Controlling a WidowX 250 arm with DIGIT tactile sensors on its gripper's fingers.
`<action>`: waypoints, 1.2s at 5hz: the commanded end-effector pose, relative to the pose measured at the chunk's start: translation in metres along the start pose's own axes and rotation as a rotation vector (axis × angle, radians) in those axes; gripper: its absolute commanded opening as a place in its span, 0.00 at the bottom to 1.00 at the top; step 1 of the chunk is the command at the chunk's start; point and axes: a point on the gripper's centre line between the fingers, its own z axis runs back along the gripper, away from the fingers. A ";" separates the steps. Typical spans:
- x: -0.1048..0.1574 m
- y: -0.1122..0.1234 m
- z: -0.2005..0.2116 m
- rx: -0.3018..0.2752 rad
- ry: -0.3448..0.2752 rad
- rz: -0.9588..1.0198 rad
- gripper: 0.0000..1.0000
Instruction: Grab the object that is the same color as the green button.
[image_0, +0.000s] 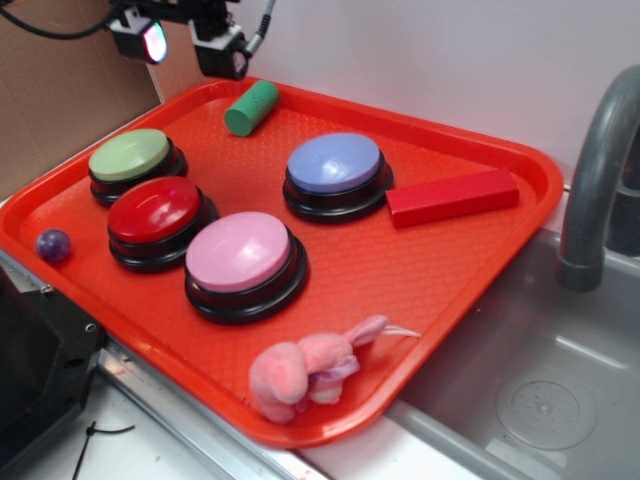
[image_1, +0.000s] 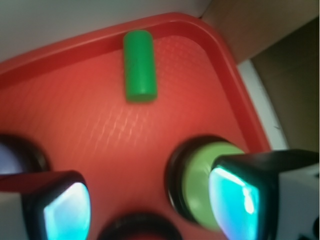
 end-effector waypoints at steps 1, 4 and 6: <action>0.052 0.015 -0.027 0.026 -0.094 0.064 1.00; 0.068 0.016 -0.077 -0.024 -0.036 0.040 1.00; 0.067 0.011 -0.074 -0.039 -0.039 0.018 0.00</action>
